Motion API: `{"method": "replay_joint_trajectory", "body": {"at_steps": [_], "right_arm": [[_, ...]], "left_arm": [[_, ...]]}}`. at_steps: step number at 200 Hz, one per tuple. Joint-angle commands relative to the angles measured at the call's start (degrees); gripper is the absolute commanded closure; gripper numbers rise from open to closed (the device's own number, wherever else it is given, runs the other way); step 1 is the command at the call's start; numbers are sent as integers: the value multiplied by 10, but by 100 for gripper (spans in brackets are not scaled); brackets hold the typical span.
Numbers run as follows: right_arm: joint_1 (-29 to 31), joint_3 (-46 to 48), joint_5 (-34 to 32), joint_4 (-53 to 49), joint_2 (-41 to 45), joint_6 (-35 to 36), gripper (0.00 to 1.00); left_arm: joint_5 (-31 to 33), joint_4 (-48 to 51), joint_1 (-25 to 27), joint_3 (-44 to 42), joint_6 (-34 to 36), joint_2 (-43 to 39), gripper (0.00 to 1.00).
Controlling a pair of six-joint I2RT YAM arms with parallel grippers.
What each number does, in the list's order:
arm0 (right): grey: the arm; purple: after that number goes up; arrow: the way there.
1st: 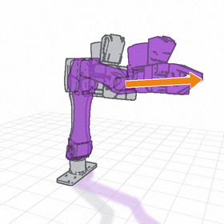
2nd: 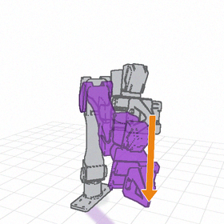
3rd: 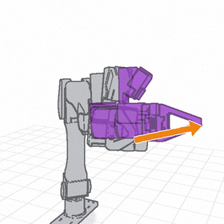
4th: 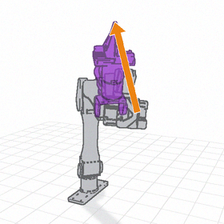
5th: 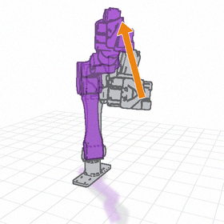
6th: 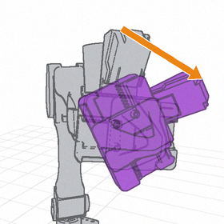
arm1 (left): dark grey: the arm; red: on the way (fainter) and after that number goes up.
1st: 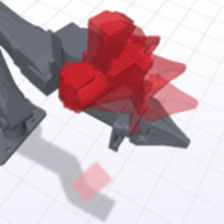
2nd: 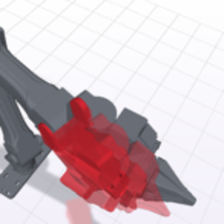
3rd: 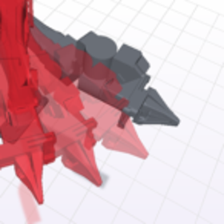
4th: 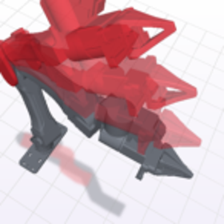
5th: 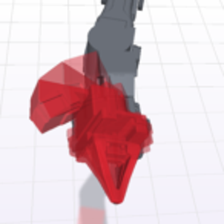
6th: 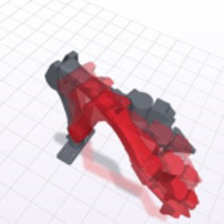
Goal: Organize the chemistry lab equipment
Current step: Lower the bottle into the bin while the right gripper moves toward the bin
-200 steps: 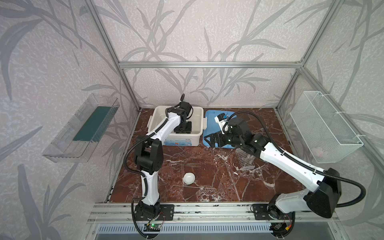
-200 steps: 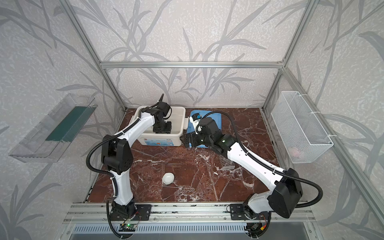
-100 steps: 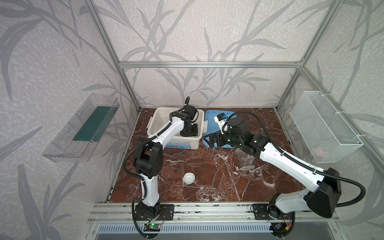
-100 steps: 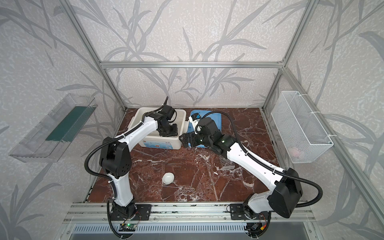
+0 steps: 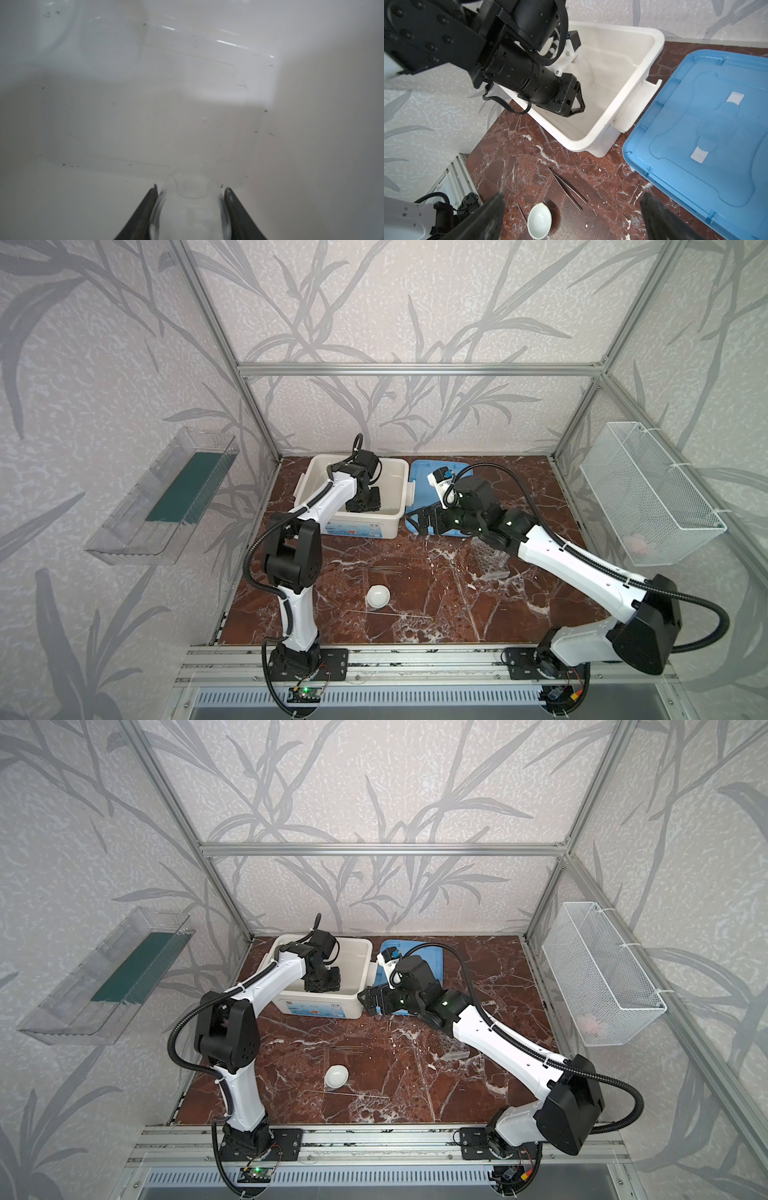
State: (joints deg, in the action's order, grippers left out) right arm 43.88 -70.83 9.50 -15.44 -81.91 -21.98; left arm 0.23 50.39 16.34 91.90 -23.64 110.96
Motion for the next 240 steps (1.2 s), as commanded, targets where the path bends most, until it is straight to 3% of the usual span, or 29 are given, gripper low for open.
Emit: {"method": "replay_joint_trajectory", "body": {"at_steps": [1,70,149,240], "right_arm": [[26,-47,7,-4,-36,27,0],[66,-162,51,-9,-178,10,2],[90,-203,44,-38,-248,8,2],[90,-238,-29,-89,-281,20,3]], "left_arm": [[45,11,-17,-12,13,-13,81],[80,-51,-53,-39,5,1,81],[95,-65,-97,-48,4,6,76],[98,-86,-126,-61,-10,-1,71]]}}
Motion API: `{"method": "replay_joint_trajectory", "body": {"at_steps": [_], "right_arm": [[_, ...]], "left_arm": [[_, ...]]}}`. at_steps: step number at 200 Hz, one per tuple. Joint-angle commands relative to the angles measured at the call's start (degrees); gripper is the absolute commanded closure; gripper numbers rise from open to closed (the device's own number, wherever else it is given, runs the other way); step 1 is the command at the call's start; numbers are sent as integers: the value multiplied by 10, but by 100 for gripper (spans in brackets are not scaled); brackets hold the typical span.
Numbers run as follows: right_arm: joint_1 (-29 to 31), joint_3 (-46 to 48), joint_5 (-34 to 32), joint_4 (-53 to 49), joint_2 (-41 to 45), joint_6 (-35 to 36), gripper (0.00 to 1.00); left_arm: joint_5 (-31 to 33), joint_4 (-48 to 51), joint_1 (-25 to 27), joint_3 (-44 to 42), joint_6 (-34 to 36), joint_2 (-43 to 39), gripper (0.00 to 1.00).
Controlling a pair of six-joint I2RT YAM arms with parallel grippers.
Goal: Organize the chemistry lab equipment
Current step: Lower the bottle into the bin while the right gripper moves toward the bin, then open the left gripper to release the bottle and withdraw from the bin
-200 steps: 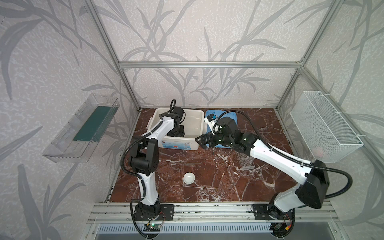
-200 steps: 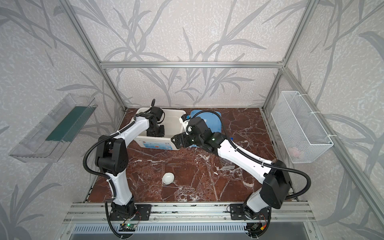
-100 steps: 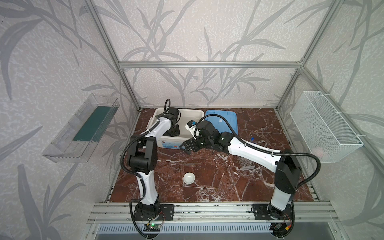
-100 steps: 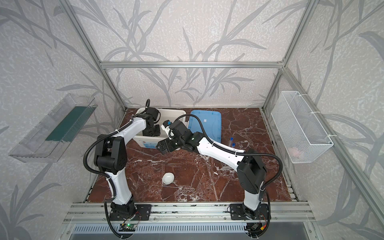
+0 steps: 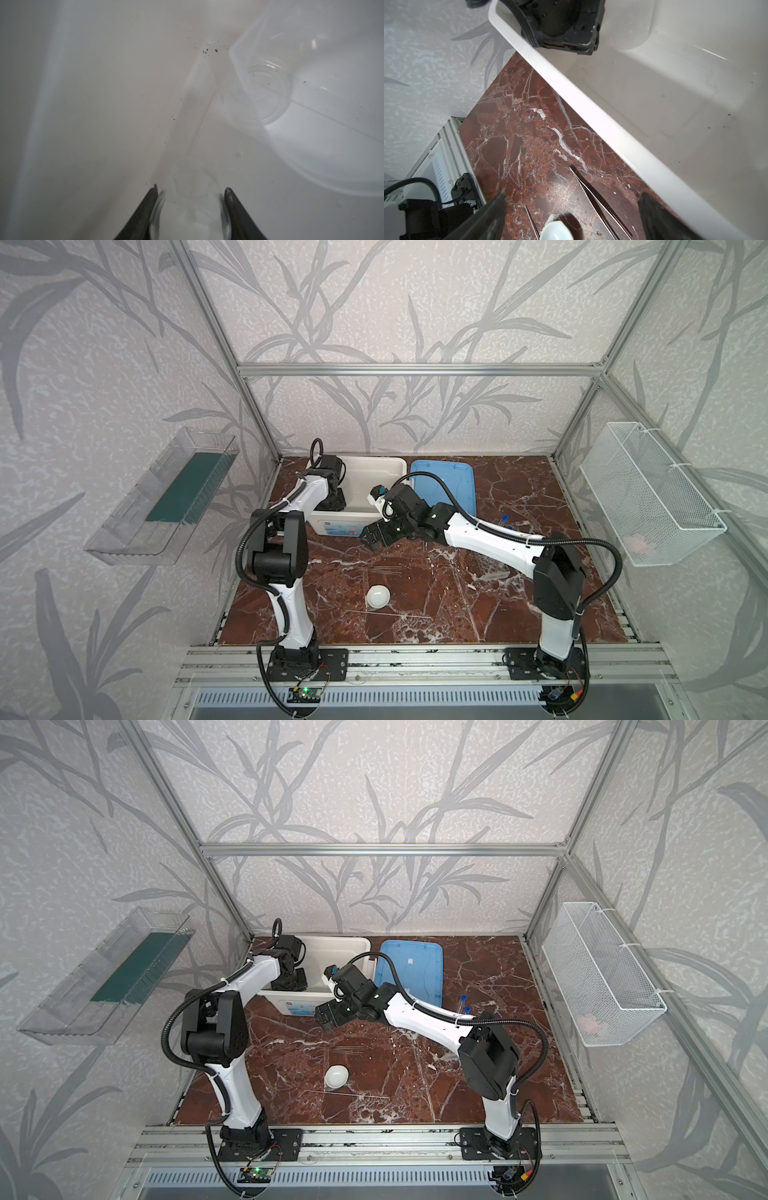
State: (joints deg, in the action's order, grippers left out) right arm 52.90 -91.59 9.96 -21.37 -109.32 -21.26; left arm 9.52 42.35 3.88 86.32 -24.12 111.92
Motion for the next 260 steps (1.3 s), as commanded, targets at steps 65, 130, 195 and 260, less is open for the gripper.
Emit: {"method": "replay_joint_trajectory", "body": {"at_steps": [65,130,195,260], "right_arm": [[0,-5,-26,-7,14,7,3],[-1,15,-31,-4,42,8,3],[-1,29,-40,-8,70,10,3],[0,39,-56,-16,105,14,3]], "left_arm": [[18,-40,-1,-42,-14,-5,68],[13,-44,-1,-42,-12,-5,50],[1,-38,0,-38,-15,-44,30],[-31,-22,3,-25,-19,-92,32]]}}
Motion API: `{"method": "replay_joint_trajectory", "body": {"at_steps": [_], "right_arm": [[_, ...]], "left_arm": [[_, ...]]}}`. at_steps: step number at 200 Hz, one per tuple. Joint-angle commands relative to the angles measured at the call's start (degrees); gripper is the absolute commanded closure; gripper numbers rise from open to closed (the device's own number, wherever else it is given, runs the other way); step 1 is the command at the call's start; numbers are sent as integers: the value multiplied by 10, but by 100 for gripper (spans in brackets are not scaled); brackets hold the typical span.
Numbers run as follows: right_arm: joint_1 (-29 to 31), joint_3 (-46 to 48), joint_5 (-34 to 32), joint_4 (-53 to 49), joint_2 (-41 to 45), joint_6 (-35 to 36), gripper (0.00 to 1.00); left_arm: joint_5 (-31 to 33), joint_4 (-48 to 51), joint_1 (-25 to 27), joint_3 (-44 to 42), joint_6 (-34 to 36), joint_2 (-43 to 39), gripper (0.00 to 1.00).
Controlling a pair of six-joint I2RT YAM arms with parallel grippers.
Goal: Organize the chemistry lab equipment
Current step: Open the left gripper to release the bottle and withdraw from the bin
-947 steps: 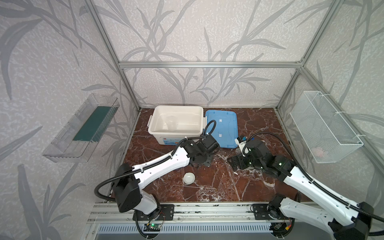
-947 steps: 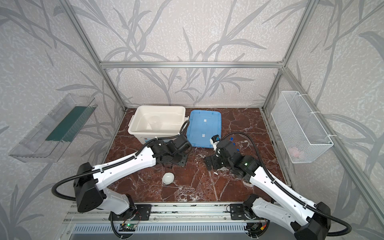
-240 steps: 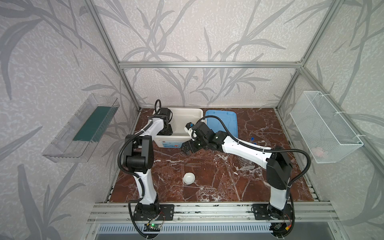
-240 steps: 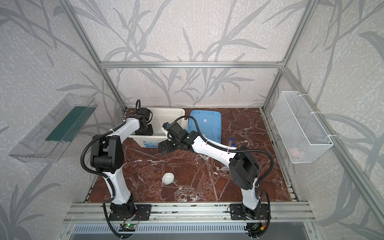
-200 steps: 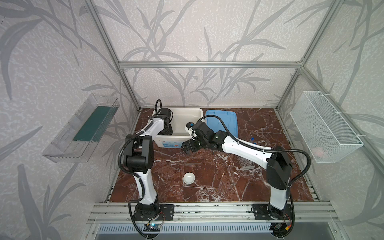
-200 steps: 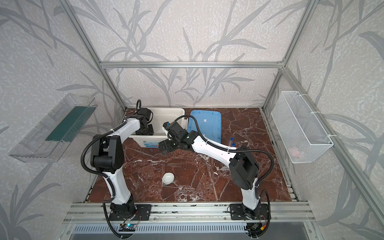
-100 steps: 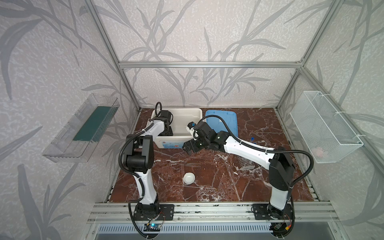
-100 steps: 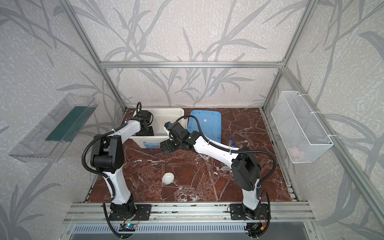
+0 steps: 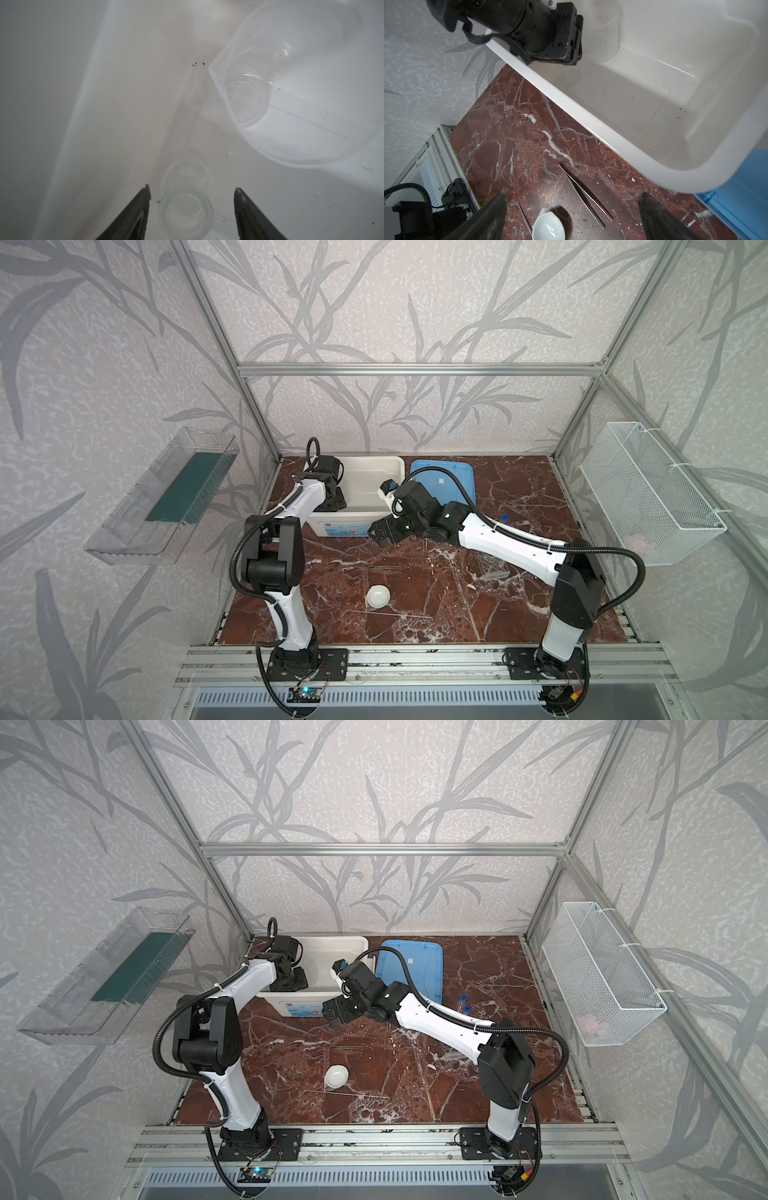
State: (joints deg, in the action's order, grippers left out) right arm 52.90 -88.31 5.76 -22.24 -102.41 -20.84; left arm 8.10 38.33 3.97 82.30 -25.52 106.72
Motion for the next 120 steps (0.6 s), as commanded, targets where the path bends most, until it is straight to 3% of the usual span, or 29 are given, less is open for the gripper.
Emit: {"method": "replay_joint_trajectory", "body": {"at_steps": [1,32,60,101,120], "right_arm": [[0,6,-14,-8,37,10,3],[0,12,-25,-18,73,14,2],[0,36,-41,-23,116,16,0],[0,81,-70,-43,189,28,1],[0,117,-54,-54,233,46,1]], "left_arm": [[-18,18,3,16,-5,-42,32],[-64,30,3,32,-1,-84,23],[-106,35,5,38,0,-133,1],[-185,62,13,59,9,-195,1],[-257,96,27,78,14,-226,1]]}}
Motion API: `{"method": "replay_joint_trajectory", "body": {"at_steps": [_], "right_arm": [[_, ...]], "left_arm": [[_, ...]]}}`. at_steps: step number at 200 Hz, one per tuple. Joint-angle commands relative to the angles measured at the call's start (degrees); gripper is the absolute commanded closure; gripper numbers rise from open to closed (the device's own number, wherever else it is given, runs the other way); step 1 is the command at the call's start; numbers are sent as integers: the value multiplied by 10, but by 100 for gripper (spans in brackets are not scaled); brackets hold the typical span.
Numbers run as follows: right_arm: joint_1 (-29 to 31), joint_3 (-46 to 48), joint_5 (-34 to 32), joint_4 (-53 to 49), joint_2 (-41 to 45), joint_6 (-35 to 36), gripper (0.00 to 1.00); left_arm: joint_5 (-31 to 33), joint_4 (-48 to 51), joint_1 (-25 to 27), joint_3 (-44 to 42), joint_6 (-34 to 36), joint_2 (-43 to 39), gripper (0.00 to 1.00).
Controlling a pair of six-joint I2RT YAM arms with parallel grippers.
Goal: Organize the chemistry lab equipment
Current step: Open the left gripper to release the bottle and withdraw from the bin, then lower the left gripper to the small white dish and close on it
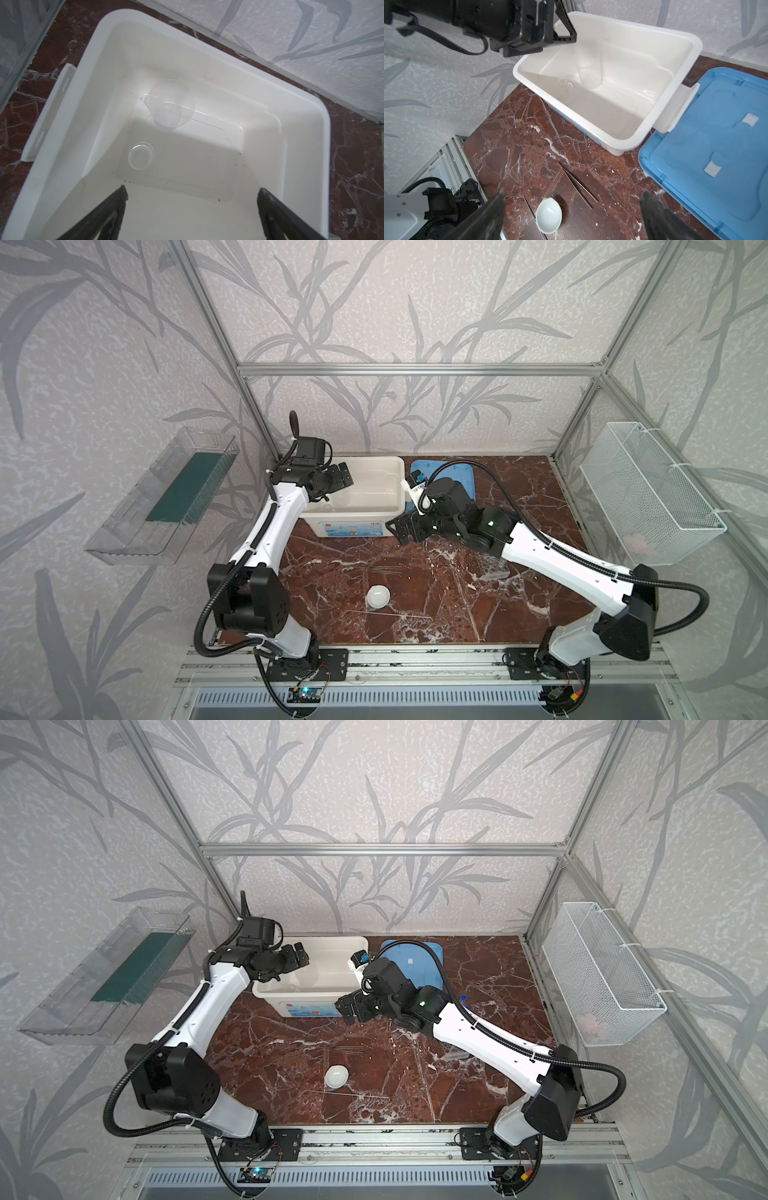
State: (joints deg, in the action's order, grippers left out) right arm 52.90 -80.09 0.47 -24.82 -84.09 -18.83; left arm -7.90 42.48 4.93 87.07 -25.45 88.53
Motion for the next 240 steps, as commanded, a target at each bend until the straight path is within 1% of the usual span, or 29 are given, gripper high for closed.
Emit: {"method": "replay_joint_trajectory", "body": {"at_steps": [1,12,20,39,52,74,85,103,112,127,145,162,182,201,233,240], "right_arm": [[0,37,0,-29,51,27,1],[0,57,6,-44,76,31,1],[0,75,7,-52,94,32,1],[0,121,25,-51,138,32,1],[0,158,36,-42,164,26,1],[0,225,36,-23,202,8,1],[0,256,35,-12,217,-1,1],[0,302,24,5,238,-18,1],[0,321,16,10,246,-28,1],[0,347,10,17,254,-44,1],[0,374,22,36,264,-58,1],[-1,389,33,48,264,-67,1],[0,391,36,44,257,-69,1],[0,389,34,43,252,-71,1],[0,385,30,41,244,-69,1],[0,383,29,38,240,-68,0]], "left_arm": [[-102,56,18,31,13,-47,1],[-162,73,35,38,27,-66,1],[-179,108,55,53,50,-74,1],[-128,182,109,81,84,-95,1],[-120,210,136,78,89,-108,1],[-120,217,178,22,73,-142,1],[-105,218,203,-12,59,-156,1],[-65,219,248,-64,37,-175,1],[-51,211,268,-96,21,-184,1],[-49,190,294,-153,-2,-193,1],[-22,159,322,-222,-37,-197,1],[-16,125,345,-276,-68,-194,1],[18,92,363,-322,-105,-187,1],[54,82,372,-346,-127,-173,1],[20,-5,377,-409,-159,-158,1],[22,-14,380,-415,-163,-152,1]]}}
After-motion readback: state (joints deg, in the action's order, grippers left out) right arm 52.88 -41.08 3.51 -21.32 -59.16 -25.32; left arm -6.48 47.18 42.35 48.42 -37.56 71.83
